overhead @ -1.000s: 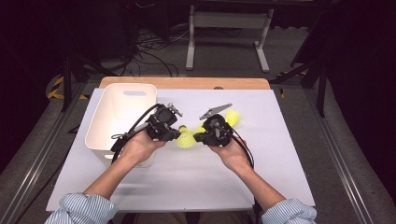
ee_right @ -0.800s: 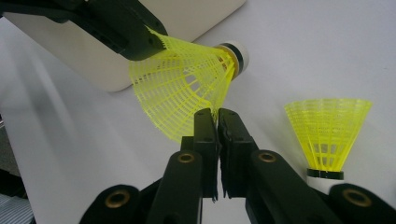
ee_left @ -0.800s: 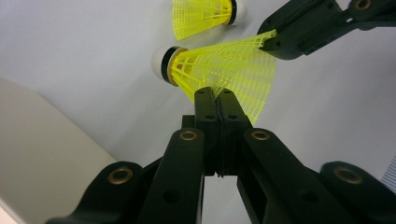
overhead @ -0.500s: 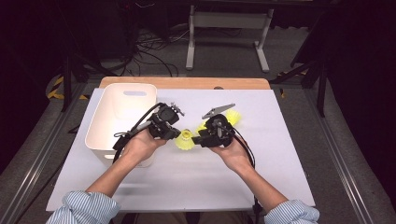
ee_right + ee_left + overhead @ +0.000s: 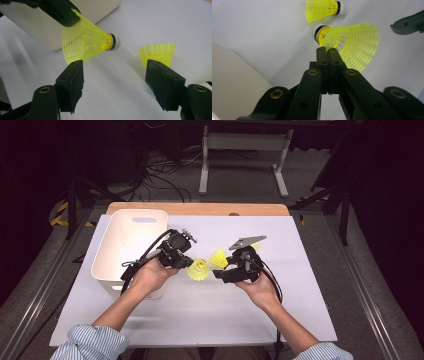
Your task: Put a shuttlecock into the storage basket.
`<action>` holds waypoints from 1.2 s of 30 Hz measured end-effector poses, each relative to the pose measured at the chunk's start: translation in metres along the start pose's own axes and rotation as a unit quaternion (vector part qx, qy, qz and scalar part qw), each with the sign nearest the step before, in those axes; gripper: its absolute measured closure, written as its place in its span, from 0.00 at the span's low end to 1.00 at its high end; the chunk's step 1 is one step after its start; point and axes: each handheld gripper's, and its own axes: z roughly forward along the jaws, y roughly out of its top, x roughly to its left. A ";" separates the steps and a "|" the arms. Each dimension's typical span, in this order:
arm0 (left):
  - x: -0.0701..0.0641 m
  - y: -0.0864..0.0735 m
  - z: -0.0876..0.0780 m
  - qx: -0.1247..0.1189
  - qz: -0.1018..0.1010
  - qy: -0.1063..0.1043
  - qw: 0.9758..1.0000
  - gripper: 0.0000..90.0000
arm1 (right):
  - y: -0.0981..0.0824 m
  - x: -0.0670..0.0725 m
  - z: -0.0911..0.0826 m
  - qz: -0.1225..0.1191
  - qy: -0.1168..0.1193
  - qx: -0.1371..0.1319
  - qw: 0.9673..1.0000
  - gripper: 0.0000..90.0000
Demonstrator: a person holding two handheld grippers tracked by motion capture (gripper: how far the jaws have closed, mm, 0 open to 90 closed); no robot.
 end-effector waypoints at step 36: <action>0.006 0.000 -0.017 -0.011 -0.010 -0.009 1.000 1.00 | -0.048 -0.020 -0.042 -0.014 -0.055 -0.050 0.997 0.13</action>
